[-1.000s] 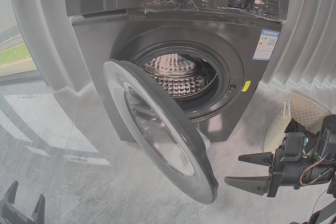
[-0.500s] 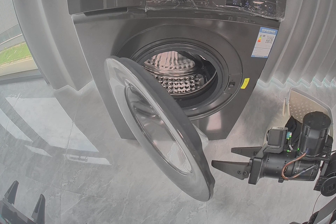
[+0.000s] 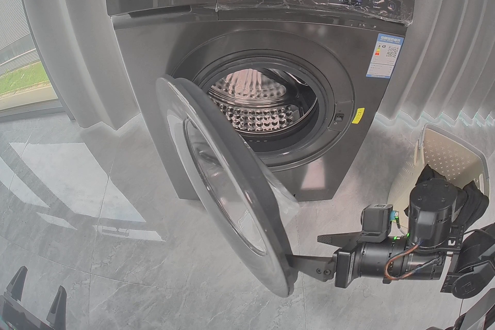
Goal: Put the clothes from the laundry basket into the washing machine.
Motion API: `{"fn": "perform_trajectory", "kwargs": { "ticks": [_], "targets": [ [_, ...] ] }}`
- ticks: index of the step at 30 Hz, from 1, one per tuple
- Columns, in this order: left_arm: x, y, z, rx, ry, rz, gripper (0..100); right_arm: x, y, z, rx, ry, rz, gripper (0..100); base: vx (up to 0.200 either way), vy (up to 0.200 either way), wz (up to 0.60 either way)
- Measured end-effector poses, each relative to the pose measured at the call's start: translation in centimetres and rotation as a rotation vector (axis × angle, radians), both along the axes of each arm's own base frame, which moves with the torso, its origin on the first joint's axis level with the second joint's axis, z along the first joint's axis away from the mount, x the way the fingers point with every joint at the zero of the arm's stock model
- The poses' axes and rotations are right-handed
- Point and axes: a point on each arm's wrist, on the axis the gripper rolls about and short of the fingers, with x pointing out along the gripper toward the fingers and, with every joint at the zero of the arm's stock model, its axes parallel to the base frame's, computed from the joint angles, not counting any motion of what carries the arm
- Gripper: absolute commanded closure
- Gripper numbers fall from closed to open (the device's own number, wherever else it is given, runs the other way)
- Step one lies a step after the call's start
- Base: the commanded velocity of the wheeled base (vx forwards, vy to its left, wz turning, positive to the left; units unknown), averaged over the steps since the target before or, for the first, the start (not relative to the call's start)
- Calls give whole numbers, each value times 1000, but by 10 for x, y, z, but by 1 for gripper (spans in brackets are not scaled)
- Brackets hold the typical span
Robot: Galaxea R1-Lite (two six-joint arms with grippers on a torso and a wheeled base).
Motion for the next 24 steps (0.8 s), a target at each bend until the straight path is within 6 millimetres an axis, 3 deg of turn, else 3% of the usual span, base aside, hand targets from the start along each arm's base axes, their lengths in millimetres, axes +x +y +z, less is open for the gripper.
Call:
{"fn": "perform_trajectory", "kwargs": {
  "ticks": [5,24],
  "targets": [
    [0,0,0,0,0,0,0,6,2,2,17,-16,-16,0,0,0,0],
    [0,0,0,0,0,0,0,93,16,-20,51,17,-234,0,0,0,0]
  ]
}}
